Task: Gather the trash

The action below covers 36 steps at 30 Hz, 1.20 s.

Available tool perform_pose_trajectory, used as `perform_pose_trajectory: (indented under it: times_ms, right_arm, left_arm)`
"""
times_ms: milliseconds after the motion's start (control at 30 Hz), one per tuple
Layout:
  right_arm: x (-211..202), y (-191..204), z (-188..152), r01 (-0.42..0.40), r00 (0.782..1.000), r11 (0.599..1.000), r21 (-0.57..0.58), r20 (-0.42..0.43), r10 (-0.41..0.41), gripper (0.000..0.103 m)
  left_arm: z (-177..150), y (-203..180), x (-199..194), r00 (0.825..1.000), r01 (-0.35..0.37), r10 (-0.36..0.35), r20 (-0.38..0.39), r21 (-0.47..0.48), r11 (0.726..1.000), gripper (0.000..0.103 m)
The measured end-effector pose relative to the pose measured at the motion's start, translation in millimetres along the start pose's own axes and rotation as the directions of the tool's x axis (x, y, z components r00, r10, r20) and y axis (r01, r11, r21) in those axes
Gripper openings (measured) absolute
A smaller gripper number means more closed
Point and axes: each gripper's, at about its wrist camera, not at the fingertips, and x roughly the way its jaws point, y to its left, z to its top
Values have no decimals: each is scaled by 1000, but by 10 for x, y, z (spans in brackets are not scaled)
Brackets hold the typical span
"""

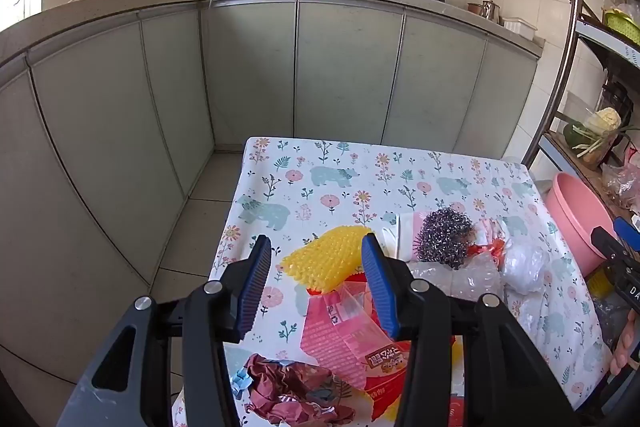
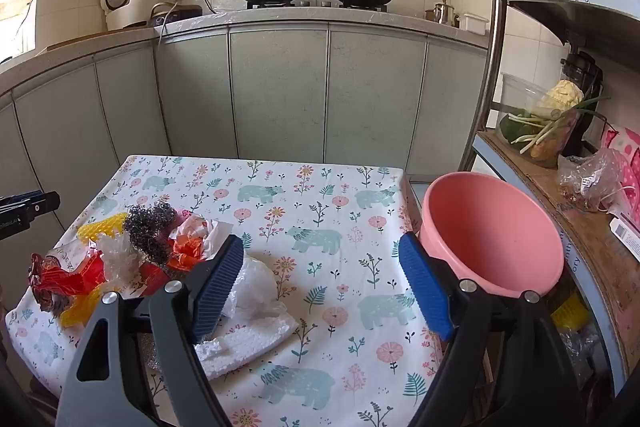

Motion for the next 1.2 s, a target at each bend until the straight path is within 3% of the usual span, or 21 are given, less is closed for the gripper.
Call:
perform_pose_trajectory:
  times_ms: [733,1200]
  right_arm:
    - [-32,1,11,1,1000,1000,6,15,-1,80]
    - [-170,-39,73,13,996,1000,25,87,-16,80]
  left_arm:
    - [-43,-54,-49,1000,1,0,21,-11,1000,47]
    - [38,67,-152,998,-4,6,68,-30,1000,48]
